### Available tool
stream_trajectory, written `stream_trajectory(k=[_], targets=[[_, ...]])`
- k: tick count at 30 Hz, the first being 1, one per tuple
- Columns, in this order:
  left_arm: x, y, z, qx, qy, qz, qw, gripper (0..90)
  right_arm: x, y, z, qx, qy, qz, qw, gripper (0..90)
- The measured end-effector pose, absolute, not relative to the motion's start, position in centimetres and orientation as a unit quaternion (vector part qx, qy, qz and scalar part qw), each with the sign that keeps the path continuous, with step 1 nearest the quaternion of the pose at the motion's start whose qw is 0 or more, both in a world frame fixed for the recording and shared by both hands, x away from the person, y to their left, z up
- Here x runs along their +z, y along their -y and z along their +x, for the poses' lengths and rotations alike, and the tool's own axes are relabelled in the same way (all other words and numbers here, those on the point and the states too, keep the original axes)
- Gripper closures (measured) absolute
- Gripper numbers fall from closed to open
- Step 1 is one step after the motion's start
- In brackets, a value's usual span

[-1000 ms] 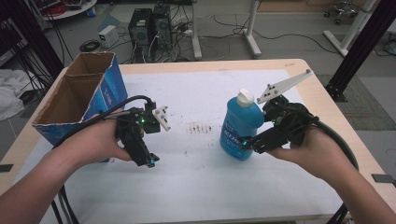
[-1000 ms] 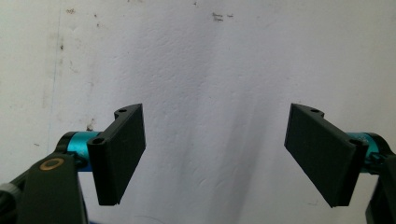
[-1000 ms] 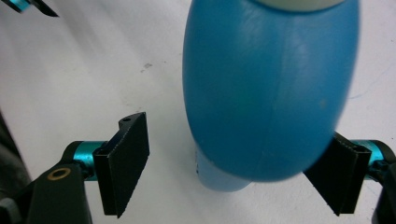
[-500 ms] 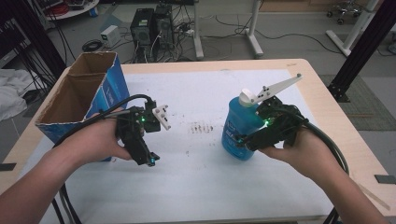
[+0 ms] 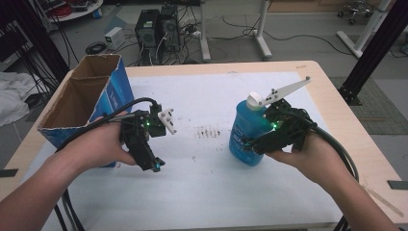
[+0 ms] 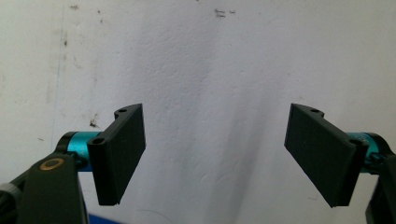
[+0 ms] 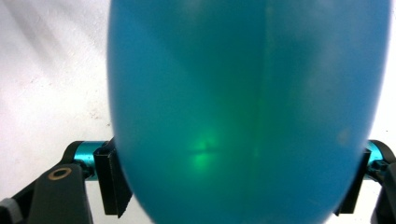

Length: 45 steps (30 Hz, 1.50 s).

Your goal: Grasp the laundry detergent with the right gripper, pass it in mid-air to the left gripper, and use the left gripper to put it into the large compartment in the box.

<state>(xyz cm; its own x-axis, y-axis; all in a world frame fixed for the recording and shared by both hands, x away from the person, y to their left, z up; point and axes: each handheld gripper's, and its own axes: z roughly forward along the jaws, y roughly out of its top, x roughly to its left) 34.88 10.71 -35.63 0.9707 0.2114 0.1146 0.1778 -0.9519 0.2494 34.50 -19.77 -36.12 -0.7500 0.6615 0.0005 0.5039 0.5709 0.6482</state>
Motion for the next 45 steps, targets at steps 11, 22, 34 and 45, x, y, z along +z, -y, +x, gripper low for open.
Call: stream_trajectory(k=[11, 22, 34, 45], targets=[[-35.63, -10.58, 34.95, 0.068, -0.096, 0.986, 0.118, 20.6, -36.27, 19.74, 34.68, 0.319, -0.877, 0.337, 0.124, 21.1], [-35.59, -10.66, 34.96, 0.069, -0.096, 0.986, 0.116, 20.6, -36.43, 19.67, 34.8, 0.317, -0.878, 0.339, 0.12, 29.8], [-35.63, -10.66, 35.02, 0.067, -0.094, 0.987, 0.115, 20.6, -36.71, 19.85, 34.94, 0.323, -0.874, 0.345, 0.109, 34.3], [-35.61, -10.66, 34.97, 0.068, -0.094, 0.987, 0.115, 20.6, -36.89, 19.83, 34.95, 0.328, -0.874, 0.345, 0.103, 37.4]])
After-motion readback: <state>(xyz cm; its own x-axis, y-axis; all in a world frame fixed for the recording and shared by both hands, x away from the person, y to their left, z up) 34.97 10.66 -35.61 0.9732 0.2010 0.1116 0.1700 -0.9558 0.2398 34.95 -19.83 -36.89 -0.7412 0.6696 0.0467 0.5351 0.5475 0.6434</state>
